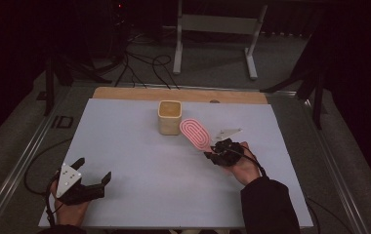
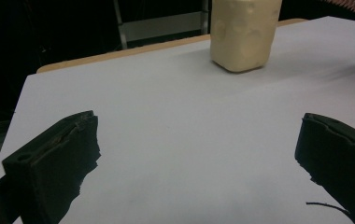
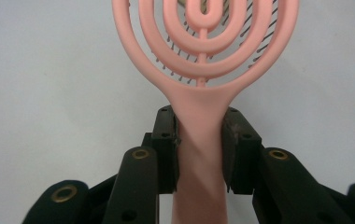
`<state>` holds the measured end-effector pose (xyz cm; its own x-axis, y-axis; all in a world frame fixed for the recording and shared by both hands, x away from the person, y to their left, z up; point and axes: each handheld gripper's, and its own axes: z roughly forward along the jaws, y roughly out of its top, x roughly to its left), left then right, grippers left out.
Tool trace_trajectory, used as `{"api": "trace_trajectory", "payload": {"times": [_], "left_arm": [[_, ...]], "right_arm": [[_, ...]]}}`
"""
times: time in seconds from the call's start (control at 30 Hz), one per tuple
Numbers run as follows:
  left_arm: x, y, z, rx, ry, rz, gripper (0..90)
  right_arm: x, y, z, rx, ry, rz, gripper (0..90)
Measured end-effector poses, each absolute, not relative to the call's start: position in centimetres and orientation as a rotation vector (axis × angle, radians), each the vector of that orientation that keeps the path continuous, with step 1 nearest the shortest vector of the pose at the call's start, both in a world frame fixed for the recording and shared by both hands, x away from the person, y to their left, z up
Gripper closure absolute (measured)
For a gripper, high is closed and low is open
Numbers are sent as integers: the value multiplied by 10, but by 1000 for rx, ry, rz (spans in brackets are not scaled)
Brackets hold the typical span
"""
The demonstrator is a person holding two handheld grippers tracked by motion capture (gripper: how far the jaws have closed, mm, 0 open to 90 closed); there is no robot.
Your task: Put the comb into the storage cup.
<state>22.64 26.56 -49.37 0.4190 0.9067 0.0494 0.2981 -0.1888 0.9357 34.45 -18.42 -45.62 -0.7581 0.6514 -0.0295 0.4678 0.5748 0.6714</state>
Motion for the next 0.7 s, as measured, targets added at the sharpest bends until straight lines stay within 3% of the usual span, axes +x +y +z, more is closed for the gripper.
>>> {"api": "trace_trajectory", "payload": {"times": [0.7], "left_arm": [[227,266,-494,1723,1054,793,0]], "right_arm": [[320,-222,-460,939,2419,1174,696]]}}
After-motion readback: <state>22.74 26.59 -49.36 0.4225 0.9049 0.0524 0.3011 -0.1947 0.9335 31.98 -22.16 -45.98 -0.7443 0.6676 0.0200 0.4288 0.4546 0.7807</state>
